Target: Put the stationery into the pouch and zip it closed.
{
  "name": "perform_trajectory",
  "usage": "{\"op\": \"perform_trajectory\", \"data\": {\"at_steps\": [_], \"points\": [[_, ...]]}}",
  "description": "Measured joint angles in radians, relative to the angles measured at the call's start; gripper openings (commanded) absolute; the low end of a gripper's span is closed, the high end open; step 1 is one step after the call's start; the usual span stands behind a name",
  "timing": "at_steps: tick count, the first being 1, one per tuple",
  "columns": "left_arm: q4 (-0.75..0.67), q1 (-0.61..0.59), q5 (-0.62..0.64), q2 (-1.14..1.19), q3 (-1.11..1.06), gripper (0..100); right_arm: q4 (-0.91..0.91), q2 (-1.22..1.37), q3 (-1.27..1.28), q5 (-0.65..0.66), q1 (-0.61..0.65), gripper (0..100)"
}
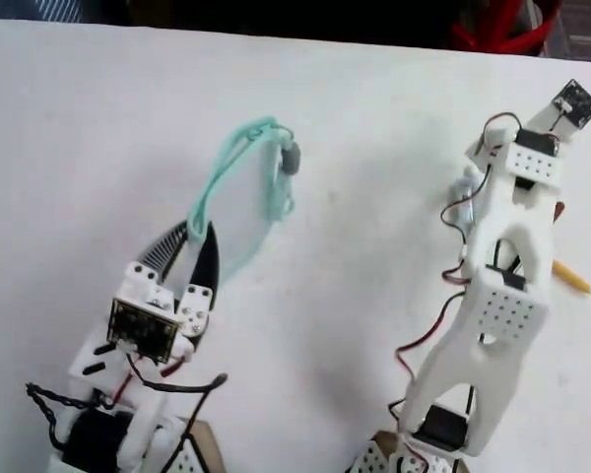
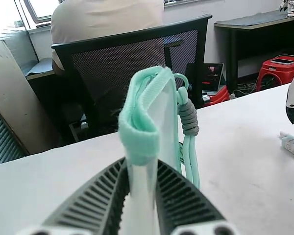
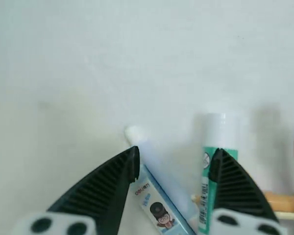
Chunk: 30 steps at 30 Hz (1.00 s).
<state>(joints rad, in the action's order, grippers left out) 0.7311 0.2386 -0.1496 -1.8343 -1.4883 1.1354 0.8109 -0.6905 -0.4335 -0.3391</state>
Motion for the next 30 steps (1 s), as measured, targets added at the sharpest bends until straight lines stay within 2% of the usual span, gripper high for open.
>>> {"op": "perform_trajectory", "data": {"at_steps": [5,11,18,30], "points": [[0.000,0.000,0.000,0.000,0.000,2,0.229,0.098,-0.261,-0.003,-0.028,23.1],[0.000,0.000,0.000,0.000,0.000,2,0.319,0.184,-0.414,-0.003,-0.032,23.1],[0.000,0.000,0.000,0.000,0.000,2,0.310,0.264,-0.480,-0.003,-0.087,23.1],[0.000,0.000,0.000,0.000,0.000,2,0.206,0.301,-0.482,-0.005,-0.087,23.0]]}}
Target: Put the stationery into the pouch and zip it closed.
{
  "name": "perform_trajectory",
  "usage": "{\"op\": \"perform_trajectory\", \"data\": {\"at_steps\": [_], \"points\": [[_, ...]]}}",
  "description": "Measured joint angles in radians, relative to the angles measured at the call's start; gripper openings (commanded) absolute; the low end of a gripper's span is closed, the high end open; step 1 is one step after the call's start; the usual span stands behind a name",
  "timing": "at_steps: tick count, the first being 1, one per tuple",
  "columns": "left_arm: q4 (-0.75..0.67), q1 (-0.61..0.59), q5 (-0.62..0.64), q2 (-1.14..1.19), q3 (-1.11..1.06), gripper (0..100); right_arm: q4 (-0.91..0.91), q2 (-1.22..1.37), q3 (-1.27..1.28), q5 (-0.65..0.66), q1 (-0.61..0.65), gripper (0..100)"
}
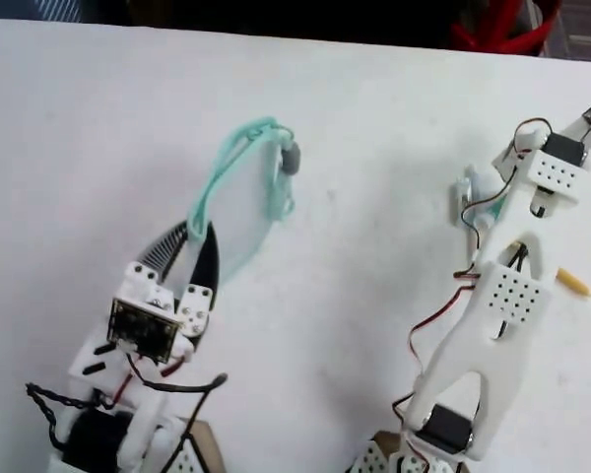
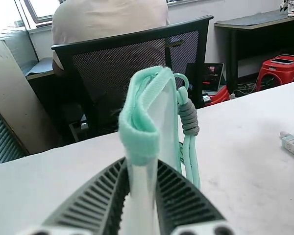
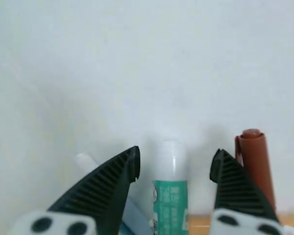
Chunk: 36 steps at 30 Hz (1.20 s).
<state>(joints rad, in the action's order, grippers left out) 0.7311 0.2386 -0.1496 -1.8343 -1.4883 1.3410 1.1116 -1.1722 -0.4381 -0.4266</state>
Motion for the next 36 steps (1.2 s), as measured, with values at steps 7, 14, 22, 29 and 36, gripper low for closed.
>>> {"op": "perform_trajectory", "data": {"at_steps": [7,14,22,29,36], "points": [[0.000,0.000,0.000,0.000,0.000,2,-0.037,0.051,-0.003,0.002,0.002,23.0],[0.000,0.000,0.000,0.000,0.000,2,-0.040,0.057,-0.003,0.003,0.002,13.3],[0.000,0.000,0.000,0.000,0.000,2,-0.040,0.063,-0.003,0.005,0.000,1.9],[0.000,0.000,0.000,0.000,0.000,2,-0.011,0.064,-0.034,0.005,0.000,1.8],[0.000,0.000,0.000,0.000,0.000,2,0.192,0.066,-0.247,0.003,0.006,1.8]]}}
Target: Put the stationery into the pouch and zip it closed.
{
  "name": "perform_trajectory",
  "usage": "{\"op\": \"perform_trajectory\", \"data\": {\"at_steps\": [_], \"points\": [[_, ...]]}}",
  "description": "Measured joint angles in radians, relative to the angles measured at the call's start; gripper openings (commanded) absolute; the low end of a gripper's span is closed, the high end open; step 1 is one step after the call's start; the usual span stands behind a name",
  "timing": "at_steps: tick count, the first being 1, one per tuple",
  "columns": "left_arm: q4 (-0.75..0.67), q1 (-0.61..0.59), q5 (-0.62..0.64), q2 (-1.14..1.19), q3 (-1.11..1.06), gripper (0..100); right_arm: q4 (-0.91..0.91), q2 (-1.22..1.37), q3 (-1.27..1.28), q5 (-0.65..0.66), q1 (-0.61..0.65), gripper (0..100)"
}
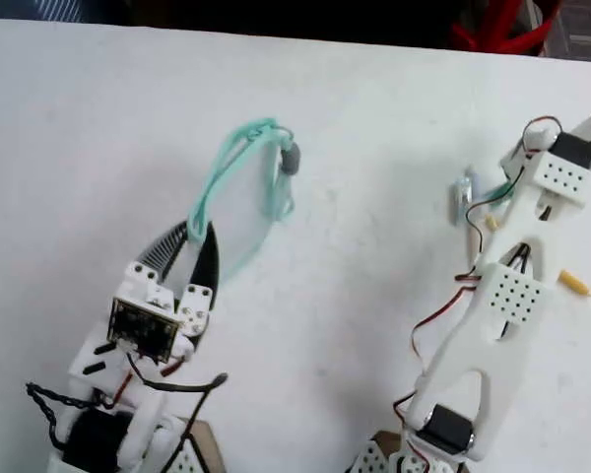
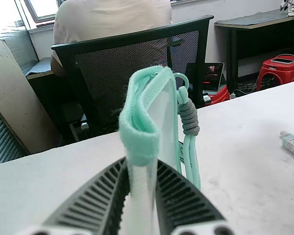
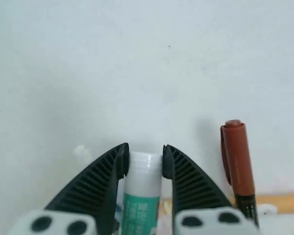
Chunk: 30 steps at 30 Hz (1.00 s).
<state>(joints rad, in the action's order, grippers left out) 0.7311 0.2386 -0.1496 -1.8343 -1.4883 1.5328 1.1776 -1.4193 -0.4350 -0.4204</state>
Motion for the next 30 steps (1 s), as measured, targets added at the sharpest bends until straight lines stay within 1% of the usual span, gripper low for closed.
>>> {"op": "perform_trajectory", "data": {"at_steps": [3,5,7,10,15,19,22,27,30], "points": [[0.000,0.000,0.000,0.000,0.000,2,0.118,-0.003,-0.137,0.000,0.025,1.8],[0.000,0.000,0.000,0.000,0.000,2,0.166,-0.038,-0.178,-0.002,0.049,1.8],[0.000,0.000,0.000,0.000,0.000,2,0.181,-0.103,-0.176,0.015,0.071,1.8],[0.000,0.000,0.000,0.000,0.000,2,0.187,-0.216,-0.153,0.078,0.087,1.8],[0.000,0.000,0.000,0.000,0.000,2,0.187,-0.428,-0.081,0.138,0.092,1.8],[0.000,0.000,0.000,0.000,0.000,2,0.187,-0.626,0.049,0.178,0.115,1.8],[0.000,0.000,0.000,0.000,0.000,2,0.187,-0.799,0.209,0.213,0.164,1.8],[0.000,-0.026,0.000,0.000,0.000,2,0.187,-1.128,0.532,0.244,0.295,1.8],[0.000,-0.044,0.000,0.000,0.000,2,0.187,-1.309,0.680,0.249,0.388,1.8]]}}
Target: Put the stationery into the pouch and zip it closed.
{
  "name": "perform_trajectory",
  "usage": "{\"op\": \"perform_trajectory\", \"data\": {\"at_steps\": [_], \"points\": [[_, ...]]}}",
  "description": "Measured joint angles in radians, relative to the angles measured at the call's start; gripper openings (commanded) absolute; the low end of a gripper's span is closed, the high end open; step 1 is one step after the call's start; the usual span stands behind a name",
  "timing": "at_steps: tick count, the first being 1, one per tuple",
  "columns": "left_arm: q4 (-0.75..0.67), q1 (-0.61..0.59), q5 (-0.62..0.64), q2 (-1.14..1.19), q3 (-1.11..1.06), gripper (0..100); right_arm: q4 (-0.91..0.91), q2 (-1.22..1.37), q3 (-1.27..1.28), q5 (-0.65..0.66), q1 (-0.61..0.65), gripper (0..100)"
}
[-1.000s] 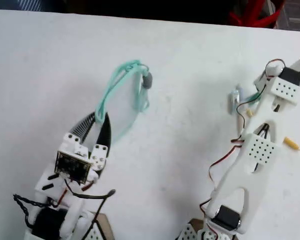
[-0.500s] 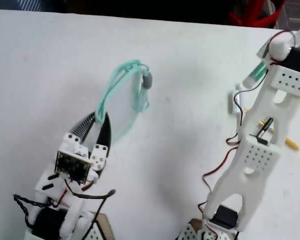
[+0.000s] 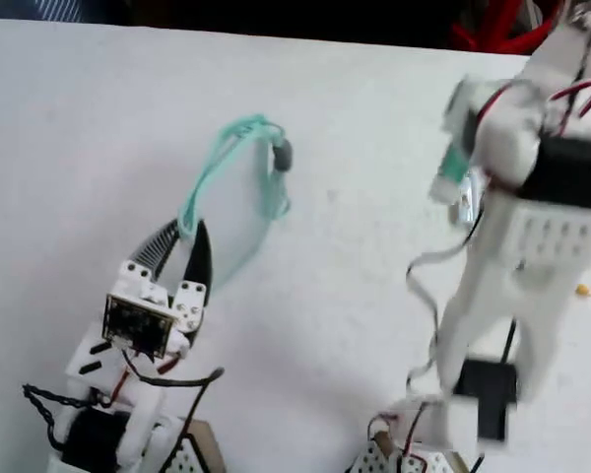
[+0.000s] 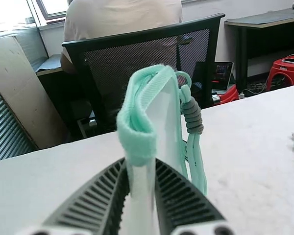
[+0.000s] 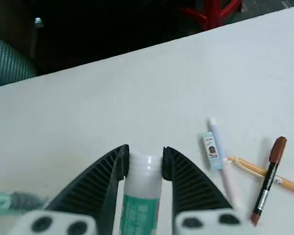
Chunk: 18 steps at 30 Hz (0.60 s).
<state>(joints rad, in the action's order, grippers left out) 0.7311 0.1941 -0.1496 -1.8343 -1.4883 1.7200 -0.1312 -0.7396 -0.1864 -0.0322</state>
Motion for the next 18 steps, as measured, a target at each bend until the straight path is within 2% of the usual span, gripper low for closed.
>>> {"op": "perform_trajectory", "data": {"at_steps": [7,13,18], "points": [[0.000,-0.003,0.000,0.000,0.000,2,-0.066,-0.295,0.215,0.005,0.183,1.8],[0.026,-0.003,0.000,0.000,0.018,15,-0.183,-0.433,0.339,0.123,0.264,1.8],[0.097,-0.009,-0.002,0.000,0.035,14,-0.299,-0.483,0.411,0.184,0.376,1.8]]}}
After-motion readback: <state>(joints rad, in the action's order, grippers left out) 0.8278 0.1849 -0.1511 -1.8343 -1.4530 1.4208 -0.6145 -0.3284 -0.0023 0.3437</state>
